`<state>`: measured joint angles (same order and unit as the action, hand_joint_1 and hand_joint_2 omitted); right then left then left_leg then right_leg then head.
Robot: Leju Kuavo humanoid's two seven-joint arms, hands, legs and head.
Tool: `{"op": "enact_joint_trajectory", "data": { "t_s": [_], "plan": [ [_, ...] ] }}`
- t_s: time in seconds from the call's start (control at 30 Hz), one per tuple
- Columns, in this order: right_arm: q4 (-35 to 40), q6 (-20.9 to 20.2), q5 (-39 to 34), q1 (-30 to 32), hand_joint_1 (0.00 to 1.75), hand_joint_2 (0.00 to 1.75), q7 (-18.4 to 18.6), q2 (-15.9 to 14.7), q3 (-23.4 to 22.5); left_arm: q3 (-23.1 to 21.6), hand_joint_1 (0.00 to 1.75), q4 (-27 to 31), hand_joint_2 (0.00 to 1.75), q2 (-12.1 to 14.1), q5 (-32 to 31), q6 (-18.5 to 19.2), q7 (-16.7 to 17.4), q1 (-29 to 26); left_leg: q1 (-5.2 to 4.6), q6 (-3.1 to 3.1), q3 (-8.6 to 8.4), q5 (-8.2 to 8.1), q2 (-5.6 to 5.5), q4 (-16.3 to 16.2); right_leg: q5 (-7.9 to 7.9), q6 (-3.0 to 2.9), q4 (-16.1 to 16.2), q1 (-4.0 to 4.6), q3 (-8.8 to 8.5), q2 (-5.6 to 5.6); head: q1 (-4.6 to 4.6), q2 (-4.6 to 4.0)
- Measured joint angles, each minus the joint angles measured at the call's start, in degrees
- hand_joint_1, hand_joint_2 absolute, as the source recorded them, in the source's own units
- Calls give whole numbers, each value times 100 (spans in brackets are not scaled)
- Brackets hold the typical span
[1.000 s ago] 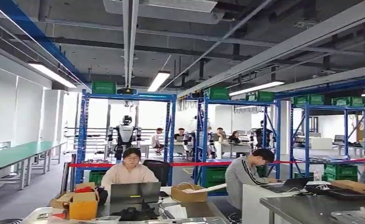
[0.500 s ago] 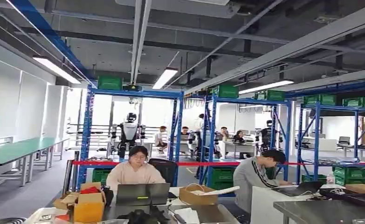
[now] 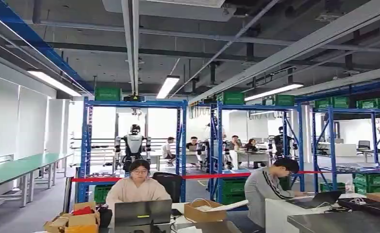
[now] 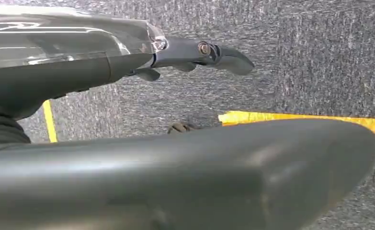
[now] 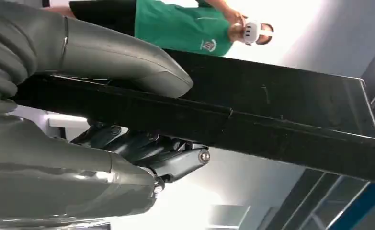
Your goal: Take the parts from the cabinet and place them on the table.
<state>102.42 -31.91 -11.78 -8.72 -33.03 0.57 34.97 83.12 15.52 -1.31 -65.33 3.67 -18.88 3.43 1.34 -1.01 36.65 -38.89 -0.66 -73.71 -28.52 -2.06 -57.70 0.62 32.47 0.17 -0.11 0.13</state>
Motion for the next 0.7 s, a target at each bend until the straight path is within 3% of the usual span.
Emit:
{"op": "enact_joint_trajectory", "data": {
  "t_s": [0.03, 0.07, 0.17, 0.23, 0.27, 0.33, 0.4, 0.43, 0.5, 0.53, 0.57, 0.6, 0.67, 0.7],
  "plan": [
    [-2, 0, 0, 7, 175, 175, 0, 0, 0, 0, 0, 0, 175, 0, -2, 0, 0, -15, -3, -7, 143, 29, 1, -103, -34, -3, 0, 5, -38, 14, 0, 0],
    [-2, 0, 0, 8, 175, 175, 0, 0, 0, 0, 0, 0, 175, 2, -2, 0, 0, -28, -9, 1, 156, 208, 1, 38, -73, 0, 0, 7, -89, 28, 0, 0],
    [-2, 0, 0, 5, 175, 175, 0, 0, -2, 0, 0, 0, 175, 9, -11, 0, -7, -28, -46, 97, -192, 1175, 11, 1265, -224, 38, 3, 16, -290, 22, 0, 0],
    [-7, 0, -2, -2, 175, 175, 2, 0, -11, -2, 0, 0, 175, 26, -15, 0, -7, -1, -116, 133, -209, 902, 27, 1408, -259, 99, -13, 7, -264, 26, 0, 2],
    [-7, 0, 0, 4, 175, 175, 7, 0, -18, -4, 0, 0, 175, 28, -17, 0, -9, -19, -124, 172, -201, 1031, 27, 1411, -296, 148, -3, 3, -277, 21, 2, 2],
    [-2, 0, -2, -1, 175, 175, 7, 0, -37, -2, 0, 0, 175, 44, -17, -4, -11, -42, -104, 248, -272, 1006, 25, 1443, -282, 214, -62, 10, -326, 22, -2, 0],
    [13, 0, -4, -16, 175, 175, 9, 0, -57, -4, 0, 0, 175, 42, -20, 0, -15, -23, -51, 288, -370, 995, 24, 1502, -437, 288, -350, 3, -226, 14, -2, 0],
    [11, 0, -4, -27, 175, 175, 9, -2, -63, -4, 0, 0, 175, 44, -20, 0, -17, -19, -41, 304, -401, 967, 26, 1502, -592, 319, -710, -22, -20, 12, -2, 0],
    [11, -2, -2, -2, 175, 175, 9, -9, -76, -4, 0, 0, 175, 44, -26, 2, -24, -16, -29, 297, -460, 889, 26, 1501, -933, 382, -1603, -68, 549, 9, 0, 0],
    [7, -2, -2, 7, 175, 175, 9, -15, -81, -4, 0, 0, 175, 44, -28, 2, -24, -16, -22, 286, -510, 840, 26, 1501, -957, 404, -1873, -83, 771, 8, -2, 0],
    [4, -2, -2, 7, 175, 175, 9, -17, -81, -4, 0, 0, 175, 44, -28, 2, -24, -22, -17, 273, -564, 800, 25, 1501, -836, 421, -1838, -90, 833, 7, -2, 0],
    [4, -2, -2, 5, 175, 175, 9, -17, -83, -4, 0, 0, 175, 44, -30, 2, -24, -27, -6, 254, -644, 737, 23, 1501, -555, 430, -1543, -92, 769, 8, -2, 0],
    [4, -2, 0, 2, 175, 175, 18, -17, -83, -7, 0, 0, 175, 44, -37, 2, -31, -23, 16, 217, -834, 613, 19, 1508, 194, 395, -472, -89, 406, 4, -2, 0],
    [-2, -4, 2, 3, 175, 175, 26, -22, -83, -7, 0, 0, 175, 44, -41, 2, -35, -16, 22, 191, -877, 582, 19, 1527, 208, 390, -321, -68, 345, 8, -2, 0]
  ]
}}
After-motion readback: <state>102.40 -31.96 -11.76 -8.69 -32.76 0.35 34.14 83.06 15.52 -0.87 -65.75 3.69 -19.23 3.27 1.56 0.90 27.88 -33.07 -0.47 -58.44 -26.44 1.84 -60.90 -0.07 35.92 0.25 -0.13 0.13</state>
